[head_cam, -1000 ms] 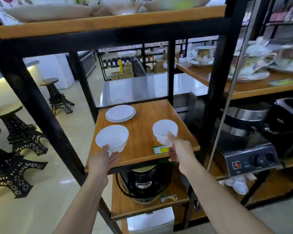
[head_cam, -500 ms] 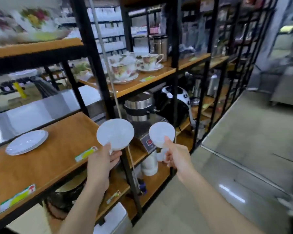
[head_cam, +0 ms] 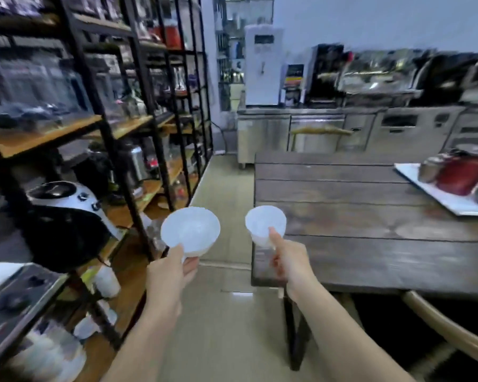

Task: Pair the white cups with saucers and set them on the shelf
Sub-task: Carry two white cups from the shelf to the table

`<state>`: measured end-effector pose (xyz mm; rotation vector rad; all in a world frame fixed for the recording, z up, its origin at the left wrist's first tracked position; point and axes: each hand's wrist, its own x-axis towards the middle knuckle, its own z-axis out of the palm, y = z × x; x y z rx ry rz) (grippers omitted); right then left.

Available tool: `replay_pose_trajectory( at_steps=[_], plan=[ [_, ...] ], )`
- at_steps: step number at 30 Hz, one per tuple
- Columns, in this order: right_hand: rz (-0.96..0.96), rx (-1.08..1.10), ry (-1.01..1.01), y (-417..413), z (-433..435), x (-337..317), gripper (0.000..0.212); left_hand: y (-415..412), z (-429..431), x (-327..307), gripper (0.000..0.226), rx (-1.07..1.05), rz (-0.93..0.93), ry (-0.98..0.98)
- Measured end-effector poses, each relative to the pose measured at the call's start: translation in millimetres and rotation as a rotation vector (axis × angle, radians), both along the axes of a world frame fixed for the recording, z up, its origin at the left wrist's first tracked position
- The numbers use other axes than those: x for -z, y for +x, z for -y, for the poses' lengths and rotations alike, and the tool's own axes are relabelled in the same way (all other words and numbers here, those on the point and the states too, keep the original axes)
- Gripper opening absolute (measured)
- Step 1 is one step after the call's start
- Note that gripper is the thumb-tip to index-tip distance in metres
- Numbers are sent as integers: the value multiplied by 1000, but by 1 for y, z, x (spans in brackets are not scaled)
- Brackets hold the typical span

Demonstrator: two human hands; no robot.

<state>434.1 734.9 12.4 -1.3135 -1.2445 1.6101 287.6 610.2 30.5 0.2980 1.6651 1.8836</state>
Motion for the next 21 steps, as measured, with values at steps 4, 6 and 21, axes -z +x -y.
replay_pose_trajectory(
  at_steps=[4,6,21],
  plan=[
    [2,123,-27,68,-71,7,38,47,-88,18,15,112,35,19],
    [24,177,-34,95,-98,13,36,67,-122,28,11,147,54,-14],
    [8,345,-142,147,-286,61,32,89,-353,84,35,350,18,-273]
  ],
)
